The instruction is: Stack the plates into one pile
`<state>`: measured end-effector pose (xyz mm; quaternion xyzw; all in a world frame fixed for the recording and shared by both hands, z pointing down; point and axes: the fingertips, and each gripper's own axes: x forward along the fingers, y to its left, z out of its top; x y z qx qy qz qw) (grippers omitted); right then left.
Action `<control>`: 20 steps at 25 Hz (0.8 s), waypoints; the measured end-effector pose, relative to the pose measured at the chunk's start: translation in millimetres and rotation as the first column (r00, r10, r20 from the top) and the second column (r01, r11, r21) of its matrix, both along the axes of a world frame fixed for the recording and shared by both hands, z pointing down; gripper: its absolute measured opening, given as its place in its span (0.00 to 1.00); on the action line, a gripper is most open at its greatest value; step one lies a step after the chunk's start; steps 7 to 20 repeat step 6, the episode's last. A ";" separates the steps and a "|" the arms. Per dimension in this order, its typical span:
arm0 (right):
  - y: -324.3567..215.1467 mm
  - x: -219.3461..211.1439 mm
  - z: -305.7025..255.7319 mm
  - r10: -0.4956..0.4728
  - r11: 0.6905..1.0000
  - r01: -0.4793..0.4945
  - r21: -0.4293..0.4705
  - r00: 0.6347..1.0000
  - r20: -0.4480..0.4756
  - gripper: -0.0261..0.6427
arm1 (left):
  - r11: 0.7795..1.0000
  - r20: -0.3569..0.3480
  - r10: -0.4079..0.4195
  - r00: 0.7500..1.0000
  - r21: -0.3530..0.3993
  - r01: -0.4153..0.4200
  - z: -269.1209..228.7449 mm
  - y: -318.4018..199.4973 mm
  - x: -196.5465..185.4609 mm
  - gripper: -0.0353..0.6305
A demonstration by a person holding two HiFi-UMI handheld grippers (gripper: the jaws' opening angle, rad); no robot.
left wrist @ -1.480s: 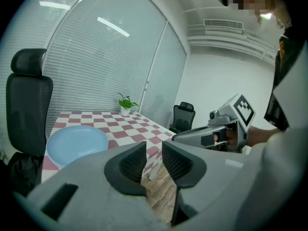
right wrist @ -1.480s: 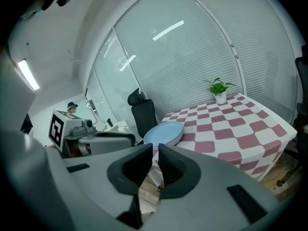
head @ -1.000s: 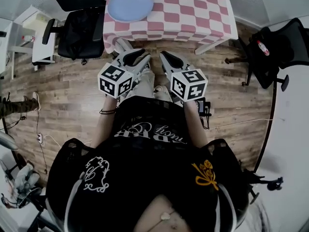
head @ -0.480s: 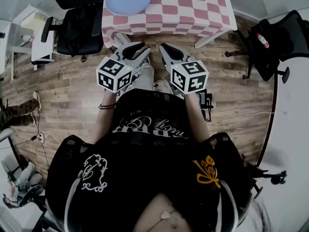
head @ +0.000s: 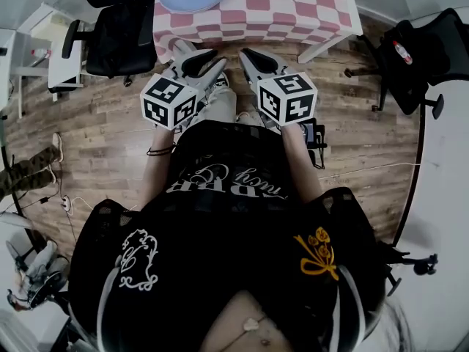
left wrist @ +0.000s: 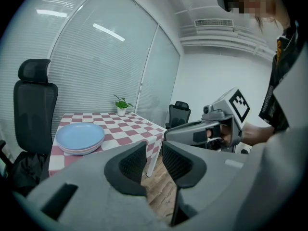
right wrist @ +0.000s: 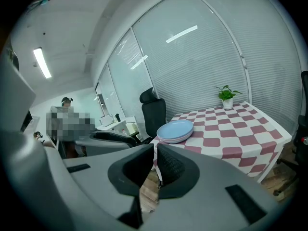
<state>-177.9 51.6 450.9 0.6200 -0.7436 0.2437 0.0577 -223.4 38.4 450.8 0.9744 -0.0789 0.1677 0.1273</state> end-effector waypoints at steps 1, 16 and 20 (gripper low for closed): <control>-0.7 0.7 -1.1 -0.002 1.000 0.002 0.004 1.000 -0.003 0.08 | 1.000 0.000 -0.002 1.000 0.003 0.002 -0.9 -0.3 0.0 0.22; -0.4 6.9 -6.0 -0.002 1.000 0.002 0.021 1.000 -0.010 0.08 | 1.000 0.002 -0.009 1.000 0.023 0.009 -4.4 1.2 1.3 0.22; -0.4 6.9 -6.0 -0.002 1.000 0.002 0.021 1.000 -0.010 0.08 | 1.000 0.002 -0.009 1.000 0.023 0.009 -4.4 1.2 1.3 0.22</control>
